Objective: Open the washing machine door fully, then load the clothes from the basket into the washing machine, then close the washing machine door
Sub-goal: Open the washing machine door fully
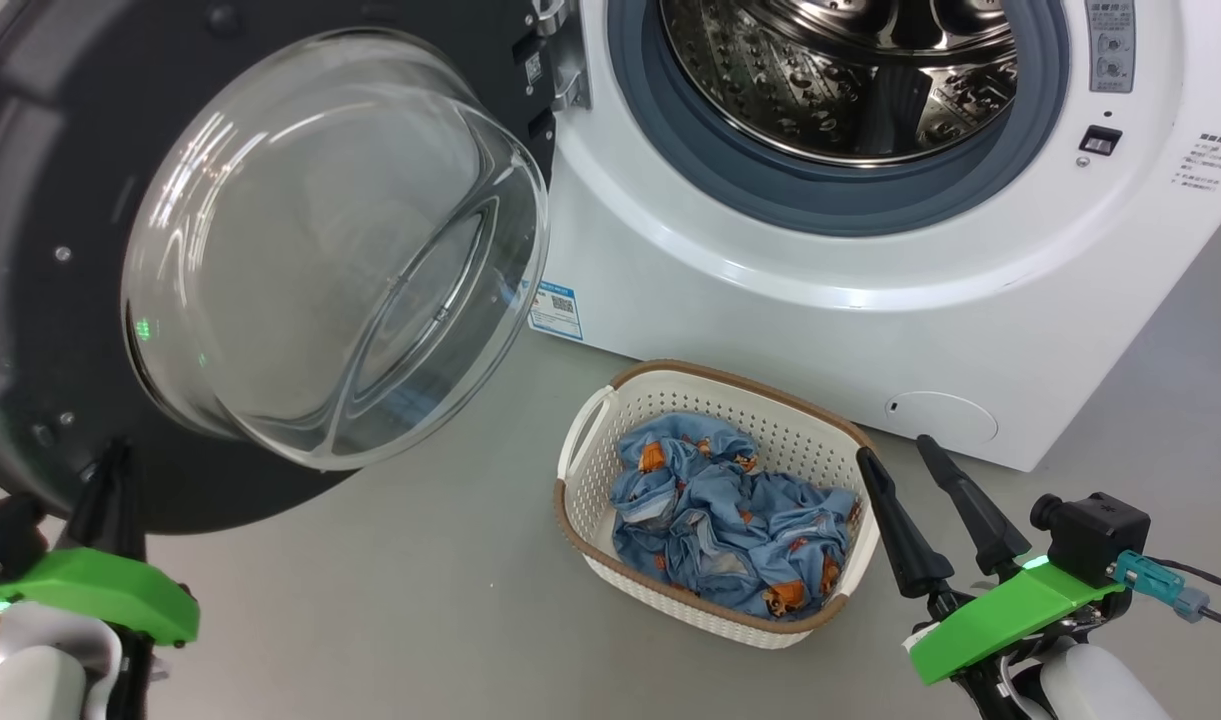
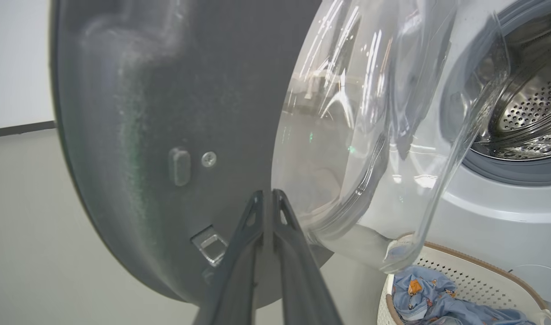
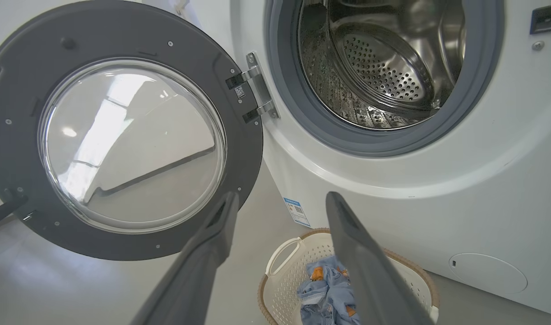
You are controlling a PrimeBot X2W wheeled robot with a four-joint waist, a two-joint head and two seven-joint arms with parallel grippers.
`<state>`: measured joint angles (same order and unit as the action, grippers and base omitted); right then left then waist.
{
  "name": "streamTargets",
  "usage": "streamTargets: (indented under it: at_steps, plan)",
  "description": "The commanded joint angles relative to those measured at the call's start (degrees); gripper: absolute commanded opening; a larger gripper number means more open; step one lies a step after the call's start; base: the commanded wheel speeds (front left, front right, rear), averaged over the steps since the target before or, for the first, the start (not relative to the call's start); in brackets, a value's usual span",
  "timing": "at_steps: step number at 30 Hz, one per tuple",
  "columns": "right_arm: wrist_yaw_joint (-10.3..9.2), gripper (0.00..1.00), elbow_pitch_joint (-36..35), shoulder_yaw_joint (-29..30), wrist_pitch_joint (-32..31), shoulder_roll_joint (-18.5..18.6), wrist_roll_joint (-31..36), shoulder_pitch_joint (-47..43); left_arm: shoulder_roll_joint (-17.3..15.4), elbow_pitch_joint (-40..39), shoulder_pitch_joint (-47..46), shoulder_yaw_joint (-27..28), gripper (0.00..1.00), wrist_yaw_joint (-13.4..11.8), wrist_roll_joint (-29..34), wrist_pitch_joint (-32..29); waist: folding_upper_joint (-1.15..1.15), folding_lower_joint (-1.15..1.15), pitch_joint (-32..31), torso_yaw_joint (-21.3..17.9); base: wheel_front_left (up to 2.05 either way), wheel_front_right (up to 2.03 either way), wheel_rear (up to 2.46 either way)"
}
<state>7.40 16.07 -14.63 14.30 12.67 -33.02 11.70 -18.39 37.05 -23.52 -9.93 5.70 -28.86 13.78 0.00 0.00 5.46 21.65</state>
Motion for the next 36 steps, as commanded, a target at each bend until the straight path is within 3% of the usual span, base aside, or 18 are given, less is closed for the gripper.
streamTargets:
  at_steps: [1,2,3,20,36]
  plan:
    - [0.09,1.00,-1.25,-1.20,0.70,0.14,-0.76,0.18,-2.52,-2.08,-0.35,1.68,0.63,-0.57,-0.61,0.62,0.00,0.00,-0.20,-0.06,0.00,0.00,0.00]
    - [0.09,1.00,-1.24,-1.24,0.70,0.13,-0.77,0.14,-2.42,-3.06,0.24,1.59,0.89,-0.80,-0.64,0.48,0.00,0.00,-0.36,-0.13,0.00,0.00,0.00]
    - [0.09,1.00,-1.23,-1.30,0.70,0.12,-0.78,0.09,-2.38,-4.07,0.87,1.52,1.00,-1.06,-0.65,0.32,0.00,0.00,-0.50,-0.22,0.00,0.00,0.00]
    - [0.09,1.00,-2.58,-1.78,0.70,0.83,0.17,0.11,-0.94,-23.56,10.28,0.08,1.00,-6.23,-0.11,-1.29,0.00,0.00,-1.70,-5.33,0.00,0.00,0.00]
    - [0.09,1.00,-3.49,-1.84,0.70,1.92,0.74,0.08,0.54,-30.16,14.13,-1.10,1.00,-8.85,0.06,-1.42,0.00,0.00,-2.40,-13.36,0.00,0.00,0.00]
